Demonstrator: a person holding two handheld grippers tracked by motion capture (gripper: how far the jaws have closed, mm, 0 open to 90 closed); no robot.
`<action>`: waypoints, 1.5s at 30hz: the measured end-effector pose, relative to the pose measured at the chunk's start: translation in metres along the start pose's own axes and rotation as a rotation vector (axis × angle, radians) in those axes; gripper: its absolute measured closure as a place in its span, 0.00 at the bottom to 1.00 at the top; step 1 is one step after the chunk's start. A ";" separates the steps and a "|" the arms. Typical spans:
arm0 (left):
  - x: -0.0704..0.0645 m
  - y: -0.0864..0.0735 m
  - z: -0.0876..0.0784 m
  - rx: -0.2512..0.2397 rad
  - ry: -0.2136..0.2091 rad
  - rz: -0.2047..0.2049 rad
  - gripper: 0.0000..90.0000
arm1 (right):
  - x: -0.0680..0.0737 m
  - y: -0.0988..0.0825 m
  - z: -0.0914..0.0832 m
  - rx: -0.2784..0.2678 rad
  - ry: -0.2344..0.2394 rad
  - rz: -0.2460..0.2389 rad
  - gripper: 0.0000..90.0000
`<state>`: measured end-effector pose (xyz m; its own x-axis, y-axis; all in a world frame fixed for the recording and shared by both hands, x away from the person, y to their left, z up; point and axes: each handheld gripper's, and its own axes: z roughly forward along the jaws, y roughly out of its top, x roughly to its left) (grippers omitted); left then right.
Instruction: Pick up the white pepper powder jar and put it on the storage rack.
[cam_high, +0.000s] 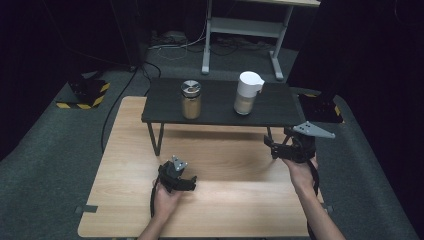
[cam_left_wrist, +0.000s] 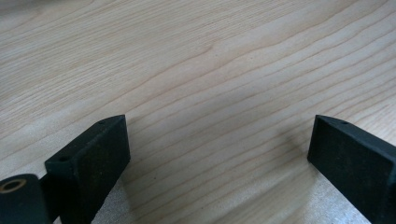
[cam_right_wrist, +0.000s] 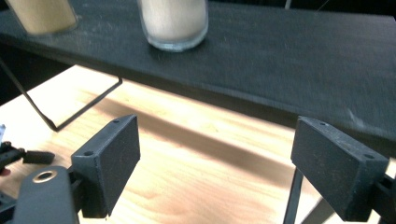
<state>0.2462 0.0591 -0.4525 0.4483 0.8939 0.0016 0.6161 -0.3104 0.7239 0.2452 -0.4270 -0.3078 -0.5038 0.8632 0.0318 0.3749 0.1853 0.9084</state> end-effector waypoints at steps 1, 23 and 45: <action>0.000 0.000 0.000 0.000 0.000 0.000 0.06 | 0.000 -0.004 -0.001 0.001 -0.003 -0.002 0.17; 0.000 0.000 0.000 0.000 0.001 -0.001 0.06 | -0.002 -0.074 0.004 0.102 -0.009 0.079 0.16; 0.000 0.000 0.000 0.000 0.001 -0.003 0.06 | 0.009 -0.124 0.040 0.254 -0.095 0.076 0.14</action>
<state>0.2460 0.0588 -0.4526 0.4462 0.8950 0.0001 0.6172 -0.3078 0.7241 0.2253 -0.4236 -0.4372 -0.3957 0.9172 0.0457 0.5977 0.2194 0.7711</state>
